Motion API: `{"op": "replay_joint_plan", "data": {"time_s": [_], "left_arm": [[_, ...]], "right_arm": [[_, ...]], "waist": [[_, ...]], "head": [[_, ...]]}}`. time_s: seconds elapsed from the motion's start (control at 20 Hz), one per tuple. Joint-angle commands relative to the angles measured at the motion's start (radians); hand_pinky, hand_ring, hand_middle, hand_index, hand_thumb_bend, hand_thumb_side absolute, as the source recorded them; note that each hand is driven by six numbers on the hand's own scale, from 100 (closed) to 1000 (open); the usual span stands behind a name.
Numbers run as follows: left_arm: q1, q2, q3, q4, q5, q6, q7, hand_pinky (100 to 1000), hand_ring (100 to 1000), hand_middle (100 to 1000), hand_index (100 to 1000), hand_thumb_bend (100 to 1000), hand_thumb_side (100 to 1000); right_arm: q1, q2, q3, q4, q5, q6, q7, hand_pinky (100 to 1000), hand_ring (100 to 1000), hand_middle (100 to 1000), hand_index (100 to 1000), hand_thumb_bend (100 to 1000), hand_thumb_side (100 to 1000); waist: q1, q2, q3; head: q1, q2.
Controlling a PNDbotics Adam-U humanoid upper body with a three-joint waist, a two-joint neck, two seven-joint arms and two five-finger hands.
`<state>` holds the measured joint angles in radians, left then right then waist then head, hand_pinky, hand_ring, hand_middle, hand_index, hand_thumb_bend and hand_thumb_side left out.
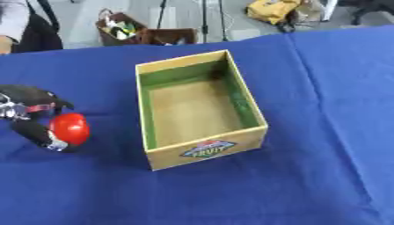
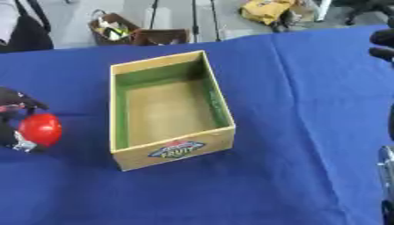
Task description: Pick up objects on the table and place them in the box.
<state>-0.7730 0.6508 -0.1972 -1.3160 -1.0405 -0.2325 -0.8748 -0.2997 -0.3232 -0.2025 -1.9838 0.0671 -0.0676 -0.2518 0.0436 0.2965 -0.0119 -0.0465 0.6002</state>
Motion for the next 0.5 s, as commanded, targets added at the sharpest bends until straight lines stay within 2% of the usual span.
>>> {"op": "replay_joint_plan", "data": {"time_s": [0.05,0.3,0.4,0.5], "left_arm": [[-0.009,0.026,0.006,-0.011,0.026,-0.026,-0.032,231,476,648,1000,601,767],[-0.008,0.019,-0.002,-0.003,0.055,-0.015,-0.032,212,465,627,970,574,767],[-0.01,0.017,-0.003,0.001,0.058,-0.008,-0.032,200,458,618,956,533,758],[-0.01,0.017,-0.004,0.009,0.052,0.003,-0.032,174,440,590,901,500,744]], "right_arm": [[-0.007,-0.022,-0.005,-0.016,0.0,-0.001,0.002,727,733,620,766,100,814],[-0.007,-0.021,-0.004,-0.016,0.001,0.0,0.002,727,734,620,766,100,814],[-0.007,-0.021,-0.004,-0.016,0.001,0.0,0.002,727,734,620,766,100,814],[-0.007,-0.021,-0.005,-0.016,0.001,-0.001,0.001,727,734,620,766,100,814]], "waist": [[-0.002,-0.016,-0.001],[-0.003,-0.014,-0.002],[-0.003,-0.014,-0.002],[-0.003,-0.014,-0.004]], "head": [[0.002,-0.01],[0.004,-0.011],[0.005,-0.012],[0.006,-0.013]]}}
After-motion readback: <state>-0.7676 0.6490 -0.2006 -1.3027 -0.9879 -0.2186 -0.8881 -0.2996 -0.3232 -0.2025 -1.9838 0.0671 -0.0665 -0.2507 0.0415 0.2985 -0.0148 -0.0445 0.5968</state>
